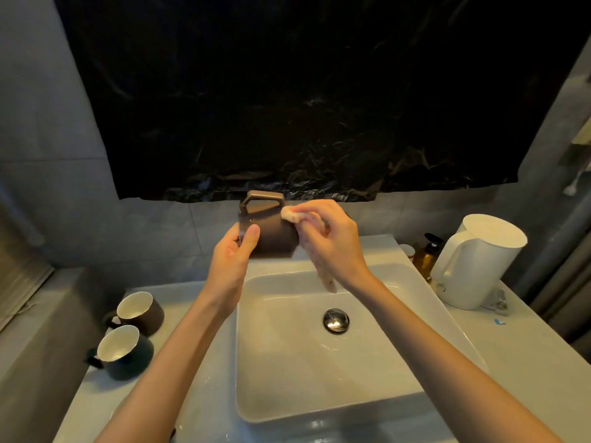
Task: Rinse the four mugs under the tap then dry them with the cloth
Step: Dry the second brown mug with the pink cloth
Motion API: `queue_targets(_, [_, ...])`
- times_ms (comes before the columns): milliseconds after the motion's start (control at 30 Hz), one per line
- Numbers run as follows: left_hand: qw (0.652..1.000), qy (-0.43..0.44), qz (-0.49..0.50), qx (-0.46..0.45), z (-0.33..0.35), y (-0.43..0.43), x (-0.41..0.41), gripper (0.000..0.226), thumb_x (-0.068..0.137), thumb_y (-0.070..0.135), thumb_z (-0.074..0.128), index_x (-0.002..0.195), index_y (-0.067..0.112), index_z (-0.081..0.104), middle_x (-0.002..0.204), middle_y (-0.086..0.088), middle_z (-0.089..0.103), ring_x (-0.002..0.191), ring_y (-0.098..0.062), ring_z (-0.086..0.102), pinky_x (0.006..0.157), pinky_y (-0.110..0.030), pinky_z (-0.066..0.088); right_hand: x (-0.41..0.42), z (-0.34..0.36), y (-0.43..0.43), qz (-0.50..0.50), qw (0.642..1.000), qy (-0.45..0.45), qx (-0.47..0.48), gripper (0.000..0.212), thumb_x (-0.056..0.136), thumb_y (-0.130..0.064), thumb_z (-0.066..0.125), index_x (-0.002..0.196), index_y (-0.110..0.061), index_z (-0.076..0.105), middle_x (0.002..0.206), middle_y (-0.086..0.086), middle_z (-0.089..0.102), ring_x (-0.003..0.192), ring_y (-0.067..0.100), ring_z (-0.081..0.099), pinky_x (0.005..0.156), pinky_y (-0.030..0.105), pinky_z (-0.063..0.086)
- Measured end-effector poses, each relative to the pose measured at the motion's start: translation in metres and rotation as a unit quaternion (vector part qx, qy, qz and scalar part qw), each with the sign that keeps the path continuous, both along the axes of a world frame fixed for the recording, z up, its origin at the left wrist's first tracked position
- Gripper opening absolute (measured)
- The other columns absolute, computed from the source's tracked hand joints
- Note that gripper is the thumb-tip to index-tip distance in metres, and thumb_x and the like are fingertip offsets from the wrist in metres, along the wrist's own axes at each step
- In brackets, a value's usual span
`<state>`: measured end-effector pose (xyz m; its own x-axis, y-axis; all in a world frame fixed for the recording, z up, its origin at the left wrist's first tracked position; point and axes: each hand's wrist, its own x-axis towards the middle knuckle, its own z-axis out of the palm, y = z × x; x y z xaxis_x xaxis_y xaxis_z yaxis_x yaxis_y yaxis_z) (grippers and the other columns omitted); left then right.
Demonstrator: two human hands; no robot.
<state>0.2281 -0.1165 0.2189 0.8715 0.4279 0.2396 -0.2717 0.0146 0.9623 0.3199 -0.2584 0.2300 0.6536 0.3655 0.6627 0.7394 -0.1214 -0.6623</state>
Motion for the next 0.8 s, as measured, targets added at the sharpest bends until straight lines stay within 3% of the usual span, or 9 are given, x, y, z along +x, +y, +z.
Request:
queue_targets(133, [1.0,0.0,-0.013,-0.003,0.0,-0.007,-0.001,0.019,0.097,0.024,0.044,0.1,0.025,0.063,0.096,0.008,0.072,0.1,-0.01,0.064,0.085,-0.021,0.049,0.008,-0.006,-0.003,-0.018,0.99,0.138,0.015,0.012,0.095,-0.021,0.059,0.104,-0.019,0.067,0.104,-0.008,0.066,0.103,0.004,0.058,0.081,0.02,0.048])
queue_targets(233, [1.0,0.002,0.007,0.0,-0.002,-0.006,0.001,0.018,0.098,0.025,0.044,0.098,0.026,0.062,0.094,0.007,0.072,0.1,-0.012,0.064,0.09,-0.026,0.047,-0.004,-0.013,-0.01,-0.008,0.993,0.118,-0.012,0.007,0.093,-0.019,0.061,0.098,-0.02,0.065,0.105,-0.005,0.063,0.101,0.004,0.057,0.072,0.013,0.045])
queue_targets(333, [1.0,0.013,-0.013,-0.002,-0.002,-0.002,0.002,0.019,0.099,0.025,0.043,0.104,0.026,0.061,0.094,0.009,0.072,0.099,-0.009,0.064,0.093,-0.026,0.047,-0.005,-0.008,-0.014,0.012,0.997,0.068,-0.018,0.01,0.091,-0.015,0.063,0.098,-0.023,0.065,0.105,-0.005,0.062,0.102,0.005,0.056,0.075,0.018,0.051])
queue_targets(433, [0.999,0.016,-0.033,0.012,0.0,-0.005,0.001,0.02,0.098,0.024,0.044,0.108,0.024,0.061,0.101,0.004,0.071,0.102,-0.011,0.064,0.095,-0.028,0.047,0.005,0.0,-0.01,-0.022,0.989,0.138,0.039,0.009,0.094,-0.019,0.06,0.101,-0.021,0.065,0.102,-0.009,0.065,0.1,0.004,0.06,0.079,0.024,0.053])
queue_targets(500, [0.999,0.014,-0.032,0.011,0.0,-0.007,0.001,0.021,0.098,0.024,0.044,0.111,0.023,0.06,0.106,0.0,0.07,0.104,-0.012,0.064,0.095,-0.027,0.047,0.005,0.0,-0.01,-0.021,0.986,0.157,0.051,0.011,0.096,-0.014,0.056,0.103,-0.018,0.063,0.1,-0.011,0.065,0.098,0.002,0.061,0.079,0.021,0.051])
queue_targets(633, [0.999,0.01,-0.035,-0.008,0.0,-0.002,-0.002,0.022,0.099,0.022,0.042,0.113,0.024,0.059,0.102,0.006,0.071,0.101,-0.007,0.064,0.088,-0.02,0.05,0.001,-0.004,-0.026,0.071,0.986,0.152,-0.007,0.023,0.097,0.002,0.041,0.104,-0.008,0.061,0.111,-0.003,0.066,0.102,0.008,0.062,0.081,0.022,0.053])
queue_targets(733, [0.999,0.013,-0.041,-0.01,0.0,0.004,-0.004,0.021,0.099,0.022,0.042,0.112,0.026,0.059,0.1,0.009,0.072,0.1,-0.005,0.064,0.086,-0.019,0.051,0.005,0.003,-0.036,0.051,0.979,0.195,-0.031,0.029,0.099,-0.001,0.034,0.108,-0.011,0.06,0.112,-0.002,0.062,0.1,0.003,0.062,0.078,0.014,0.05])
queue_targets(800, [0.999,0.017,-0.05,0.006,0.001,0.006,-0.005,0.021,0.099,0.022,0.043,0.111,0.026,0.059,0.099,0.009,0.072,0.1,-0.006,0.064,0.083,-0.017,0.051,0.005,0.007,-0.039,0.077,0.962,0.255,-0.061,0.028,0.1,-0.01,0.043,0.123,-0.02,0.054,0.118,-0.006,0.054,0.1,-0.001,0.061,0.077,0.013,0.052])
